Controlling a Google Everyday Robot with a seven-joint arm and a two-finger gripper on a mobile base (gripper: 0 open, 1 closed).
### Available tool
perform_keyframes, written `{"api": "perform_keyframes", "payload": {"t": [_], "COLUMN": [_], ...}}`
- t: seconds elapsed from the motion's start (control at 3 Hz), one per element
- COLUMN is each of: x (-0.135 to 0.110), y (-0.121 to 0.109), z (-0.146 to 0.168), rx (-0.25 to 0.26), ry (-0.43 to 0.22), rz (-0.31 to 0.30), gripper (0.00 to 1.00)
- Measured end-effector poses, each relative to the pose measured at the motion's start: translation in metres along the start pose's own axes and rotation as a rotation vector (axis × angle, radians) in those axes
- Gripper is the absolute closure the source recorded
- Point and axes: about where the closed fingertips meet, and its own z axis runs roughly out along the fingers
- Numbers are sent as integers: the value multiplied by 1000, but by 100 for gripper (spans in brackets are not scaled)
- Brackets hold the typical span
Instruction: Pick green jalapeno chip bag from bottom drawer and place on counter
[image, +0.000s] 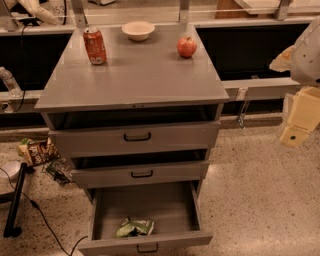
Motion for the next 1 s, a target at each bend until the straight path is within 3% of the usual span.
{"api": "perform_keyframes", "payload": {"t": [0.33,0.67,1.0], "x": [0,-1,-15], "y": [0,2,19], "z": [0,24,122], "rx": [0,-22,-160], "ry": [0,-48,-190], "rz": [0,22,86], "gripper": [0,0,0]}}
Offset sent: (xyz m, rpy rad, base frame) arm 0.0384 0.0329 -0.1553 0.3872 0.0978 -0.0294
